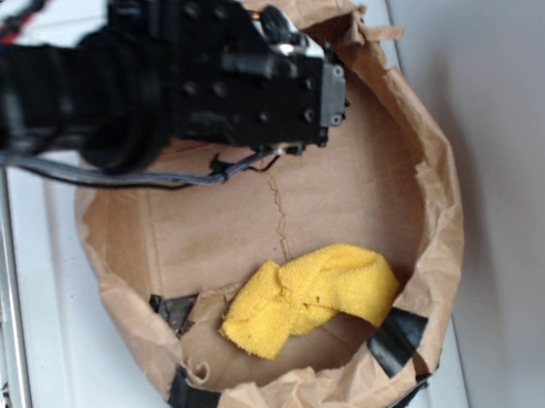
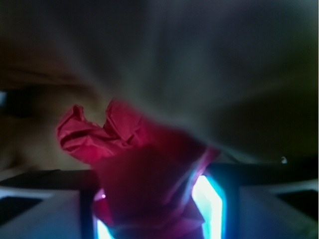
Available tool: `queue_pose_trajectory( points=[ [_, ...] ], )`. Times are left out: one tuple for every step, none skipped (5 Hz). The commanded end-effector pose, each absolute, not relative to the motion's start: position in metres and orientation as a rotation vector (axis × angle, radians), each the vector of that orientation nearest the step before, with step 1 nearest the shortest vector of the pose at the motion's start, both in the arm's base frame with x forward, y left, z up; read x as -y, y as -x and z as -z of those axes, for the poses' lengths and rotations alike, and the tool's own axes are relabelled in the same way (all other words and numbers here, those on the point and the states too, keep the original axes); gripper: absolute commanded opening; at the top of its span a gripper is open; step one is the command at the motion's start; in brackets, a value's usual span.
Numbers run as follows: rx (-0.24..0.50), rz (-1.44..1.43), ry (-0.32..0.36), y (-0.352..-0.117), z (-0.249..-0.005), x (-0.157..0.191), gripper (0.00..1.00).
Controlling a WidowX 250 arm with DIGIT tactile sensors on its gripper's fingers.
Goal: Grab the red paper.
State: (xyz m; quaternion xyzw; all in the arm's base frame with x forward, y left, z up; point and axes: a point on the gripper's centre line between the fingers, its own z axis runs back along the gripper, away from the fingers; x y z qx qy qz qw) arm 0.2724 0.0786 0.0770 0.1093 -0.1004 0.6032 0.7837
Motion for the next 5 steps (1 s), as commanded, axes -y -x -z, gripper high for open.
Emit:
queue_pose_trajectory(
  points=[
    [0.181,-1.223,0.064,-0.282,-0.181,-0.064,0.00],
    [0.092,-1.043,0.142,-0.279,-0.200,-0.053,0.00],
    [0.067,-0.794,0.164,-0.274,-0.203,-0.044,0.00],
    [0.018,-0.547,0.187,-0.257,-0.211,-0.034,0.00],
    [0.050,-0.467,0.156,-0.242,-0.220,-0.029,0.00]
  ],
)
